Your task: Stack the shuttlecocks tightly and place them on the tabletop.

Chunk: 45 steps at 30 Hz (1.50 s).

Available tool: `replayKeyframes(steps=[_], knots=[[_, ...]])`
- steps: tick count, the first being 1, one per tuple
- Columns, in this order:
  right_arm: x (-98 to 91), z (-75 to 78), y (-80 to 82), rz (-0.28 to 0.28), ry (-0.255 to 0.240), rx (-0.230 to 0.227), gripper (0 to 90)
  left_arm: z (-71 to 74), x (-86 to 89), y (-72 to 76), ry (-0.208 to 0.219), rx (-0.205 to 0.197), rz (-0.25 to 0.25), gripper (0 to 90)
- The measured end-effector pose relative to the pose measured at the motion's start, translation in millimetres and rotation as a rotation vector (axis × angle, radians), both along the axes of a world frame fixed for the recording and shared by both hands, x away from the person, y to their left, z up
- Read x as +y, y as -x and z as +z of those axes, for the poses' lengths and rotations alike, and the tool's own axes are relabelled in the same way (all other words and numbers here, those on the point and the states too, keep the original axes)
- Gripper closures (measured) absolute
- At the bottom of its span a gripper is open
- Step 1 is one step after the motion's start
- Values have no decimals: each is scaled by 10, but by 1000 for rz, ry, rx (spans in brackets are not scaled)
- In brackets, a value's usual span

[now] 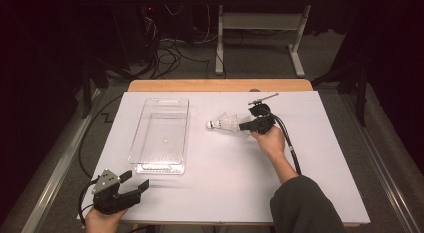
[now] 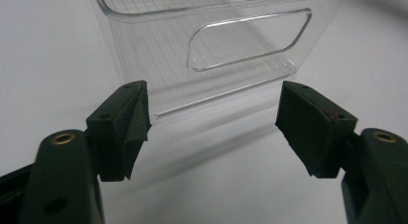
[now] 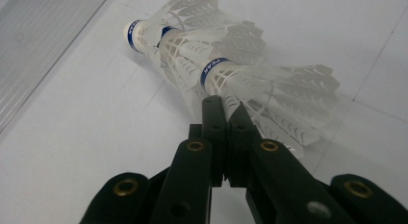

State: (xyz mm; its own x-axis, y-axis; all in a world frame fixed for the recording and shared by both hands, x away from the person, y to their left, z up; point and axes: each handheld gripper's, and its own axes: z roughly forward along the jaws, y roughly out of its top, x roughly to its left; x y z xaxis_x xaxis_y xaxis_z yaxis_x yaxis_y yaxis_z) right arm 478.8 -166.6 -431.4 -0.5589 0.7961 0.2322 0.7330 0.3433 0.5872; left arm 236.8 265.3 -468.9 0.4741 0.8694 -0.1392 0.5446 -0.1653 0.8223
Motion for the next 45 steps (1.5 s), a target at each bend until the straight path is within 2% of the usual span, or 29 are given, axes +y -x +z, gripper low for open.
replayKeyframes(steps=[4, 20, 23, 26, 31, 34, 45], knots=[[15, -1, -7, 4, 17, -6, 899, -3, -6, -1, -3, 2, -1, 287], [15, -39, -38, -15, 28, -2, 873, -3, 1, 1, -2, 1, 1, 287], [10, -38, -38, -16, 31, -2, 830, -4, 2, 0, -2, 1, 2, 287], [0, -43, -46, -27, 34, -1, 736, -5, 6, -1, 2, 0, 4, 287], [-28, -47, -49, -34, 15, 9, 619, -9, 9, -4, 5, 3, 6, 287], [-40, -32, -40, -30, 4, 0, 565, -11, 11, -6, 5, 5, 7, 287], [-32, 22, 10, -19, -3, -16, 436, -12, 24, -2, 11, 5, 8, 288]])
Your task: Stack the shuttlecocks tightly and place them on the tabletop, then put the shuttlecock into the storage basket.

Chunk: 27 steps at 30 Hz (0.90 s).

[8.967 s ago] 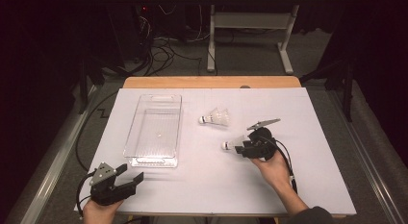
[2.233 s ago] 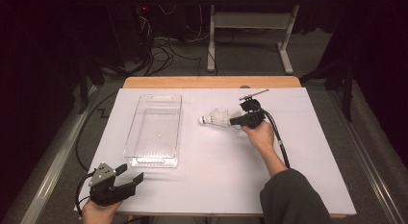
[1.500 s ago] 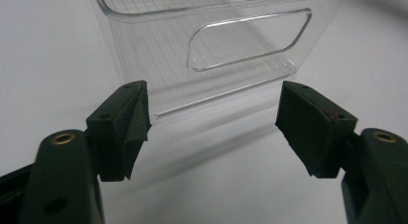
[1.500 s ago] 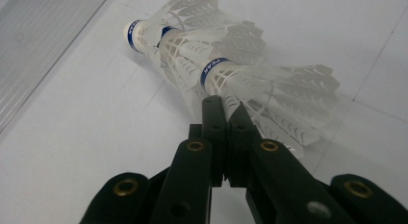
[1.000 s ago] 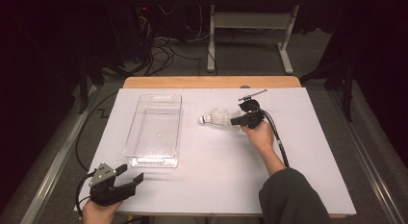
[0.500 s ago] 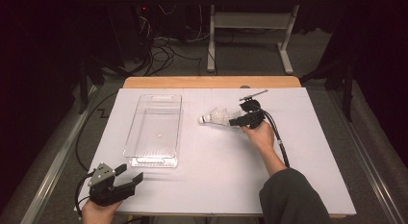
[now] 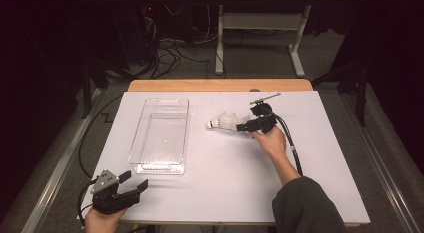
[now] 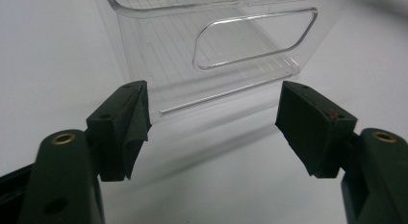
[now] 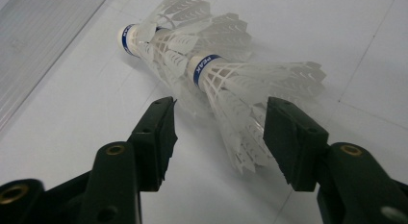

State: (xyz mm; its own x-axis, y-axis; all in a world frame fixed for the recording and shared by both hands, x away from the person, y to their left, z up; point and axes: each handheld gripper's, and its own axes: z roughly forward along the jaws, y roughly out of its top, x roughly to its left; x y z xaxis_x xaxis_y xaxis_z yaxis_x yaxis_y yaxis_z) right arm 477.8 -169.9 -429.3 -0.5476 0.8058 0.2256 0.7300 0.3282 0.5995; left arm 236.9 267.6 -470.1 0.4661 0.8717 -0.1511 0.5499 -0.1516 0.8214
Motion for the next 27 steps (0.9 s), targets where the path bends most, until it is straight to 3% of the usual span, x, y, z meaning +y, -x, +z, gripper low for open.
replayKeyframes(steps=[11, 27], knots=[[23, 31, 29, 4, 16, -13, 399, 8, 5, 14, 6, -3, -1, 288], [69, 29, 12, 19, -1, -28, 364, 8, 5, 14, 8, -3, -3, 288]])
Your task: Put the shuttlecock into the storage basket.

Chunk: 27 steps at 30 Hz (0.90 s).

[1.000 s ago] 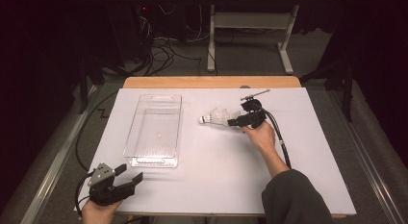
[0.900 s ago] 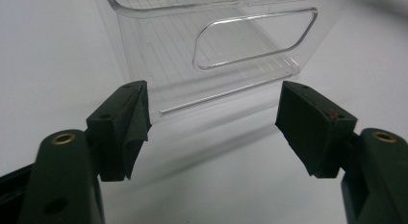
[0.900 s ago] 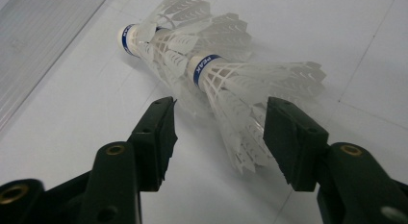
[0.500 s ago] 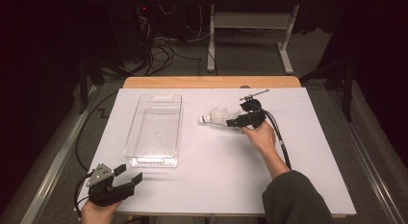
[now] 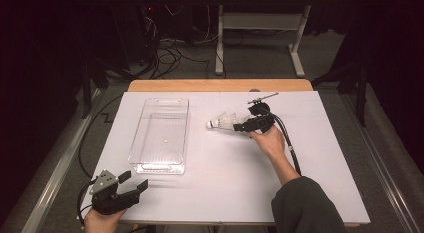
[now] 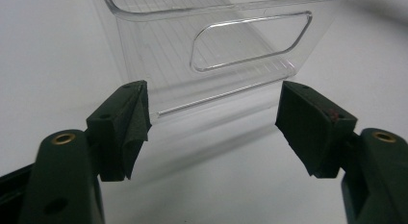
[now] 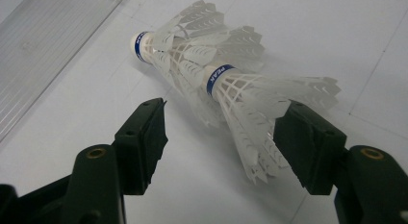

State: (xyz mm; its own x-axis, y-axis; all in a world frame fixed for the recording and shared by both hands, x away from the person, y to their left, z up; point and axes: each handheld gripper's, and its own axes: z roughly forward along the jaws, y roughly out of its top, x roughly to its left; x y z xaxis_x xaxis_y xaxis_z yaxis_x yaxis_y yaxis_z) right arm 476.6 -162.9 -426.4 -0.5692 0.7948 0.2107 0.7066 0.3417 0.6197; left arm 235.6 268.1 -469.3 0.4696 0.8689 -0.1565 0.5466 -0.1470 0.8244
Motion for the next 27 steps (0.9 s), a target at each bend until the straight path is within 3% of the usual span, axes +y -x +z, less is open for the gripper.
replayKeyframes(steps=[27], knots=[[203, -98, -93, 8, -24, 10, 340, 16, -8, 9, -1, -9, -2, 287]])
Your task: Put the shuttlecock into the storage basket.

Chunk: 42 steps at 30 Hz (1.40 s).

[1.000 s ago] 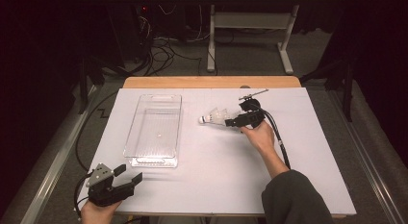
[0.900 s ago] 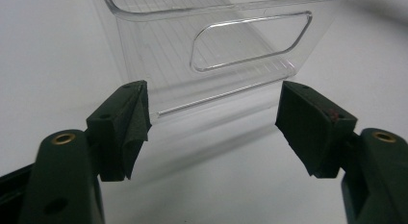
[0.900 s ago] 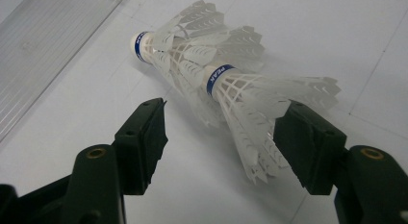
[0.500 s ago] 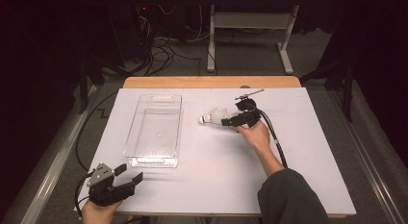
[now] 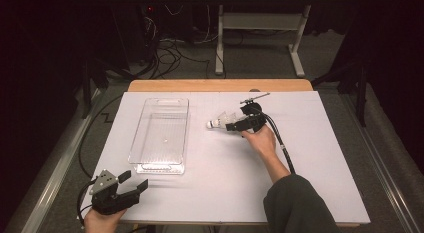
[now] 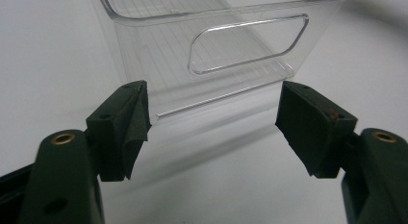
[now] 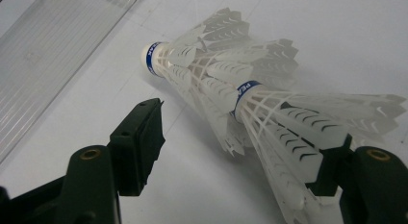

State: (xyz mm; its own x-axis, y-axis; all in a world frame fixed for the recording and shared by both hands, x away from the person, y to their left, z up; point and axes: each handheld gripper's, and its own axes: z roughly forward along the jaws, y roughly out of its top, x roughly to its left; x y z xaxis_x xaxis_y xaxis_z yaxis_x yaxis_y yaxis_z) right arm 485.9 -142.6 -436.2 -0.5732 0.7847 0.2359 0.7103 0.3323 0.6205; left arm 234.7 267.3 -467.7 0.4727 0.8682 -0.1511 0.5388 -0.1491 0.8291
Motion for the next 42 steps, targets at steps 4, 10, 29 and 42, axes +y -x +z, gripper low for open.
replayKeyframes(steps=[4, 10, 29, 42], knots=[[1, -14, -15, -3, -10, 5, 343, -3, -5, -2, 0, -1, 0, 287], [38, -25, -33, 2, -11, 12, 347, -2, -3, -1, 0, -1, 0, 287], [133, -44, -81, 6, -23, 22, 382, 3, 5, 9, -1, -4, 2, 287], [106, -66, -82, -9, -30, 33, 398, 4, 7, 14, 1, -7, 1, 288]])
